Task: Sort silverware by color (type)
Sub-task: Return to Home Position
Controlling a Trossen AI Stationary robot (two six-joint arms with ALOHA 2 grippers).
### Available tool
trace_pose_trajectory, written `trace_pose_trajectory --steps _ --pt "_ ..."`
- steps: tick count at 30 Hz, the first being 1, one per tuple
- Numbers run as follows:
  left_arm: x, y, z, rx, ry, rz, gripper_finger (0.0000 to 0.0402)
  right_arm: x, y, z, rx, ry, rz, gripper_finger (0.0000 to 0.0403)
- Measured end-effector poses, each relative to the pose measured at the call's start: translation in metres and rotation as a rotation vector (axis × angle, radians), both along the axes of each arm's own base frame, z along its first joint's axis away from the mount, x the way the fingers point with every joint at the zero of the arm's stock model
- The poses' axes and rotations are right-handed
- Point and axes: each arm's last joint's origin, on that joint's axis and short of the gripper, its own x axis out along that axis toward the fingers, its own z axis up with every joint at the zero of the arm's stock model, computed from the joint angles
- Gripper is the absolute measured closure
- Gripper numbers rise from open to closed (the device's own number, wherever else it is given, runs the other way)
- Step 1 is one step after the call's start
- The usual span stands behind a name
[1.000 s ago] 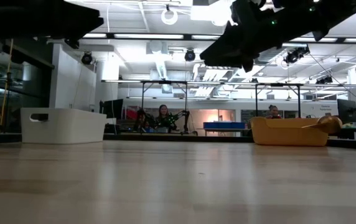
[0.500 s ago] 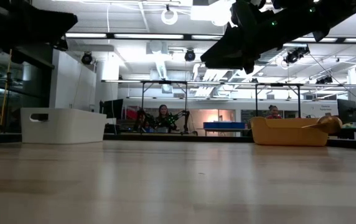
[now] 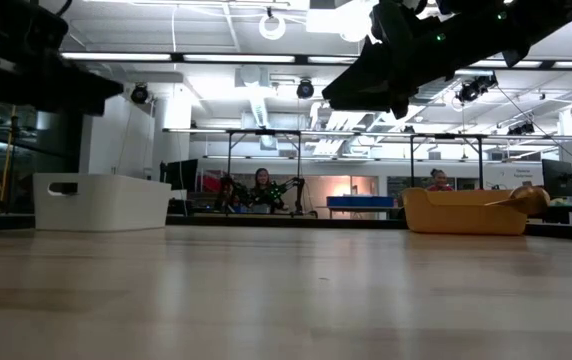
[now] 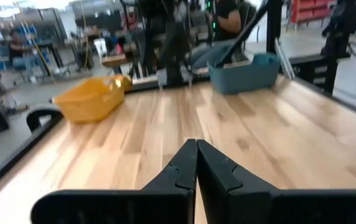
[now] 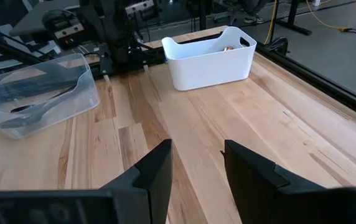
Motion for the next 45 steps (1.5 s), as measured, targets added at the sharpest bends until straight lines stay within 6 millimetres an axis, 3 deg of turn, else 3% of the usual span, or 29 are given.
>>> trace_pose_trajectory --steps 45 --pt "-0.0001 0.0003 -0.0019 0.002 0.022 0.009 0.0401 0.0 0.0 0.0 0.017 -0.005 -0.005 0.0263"
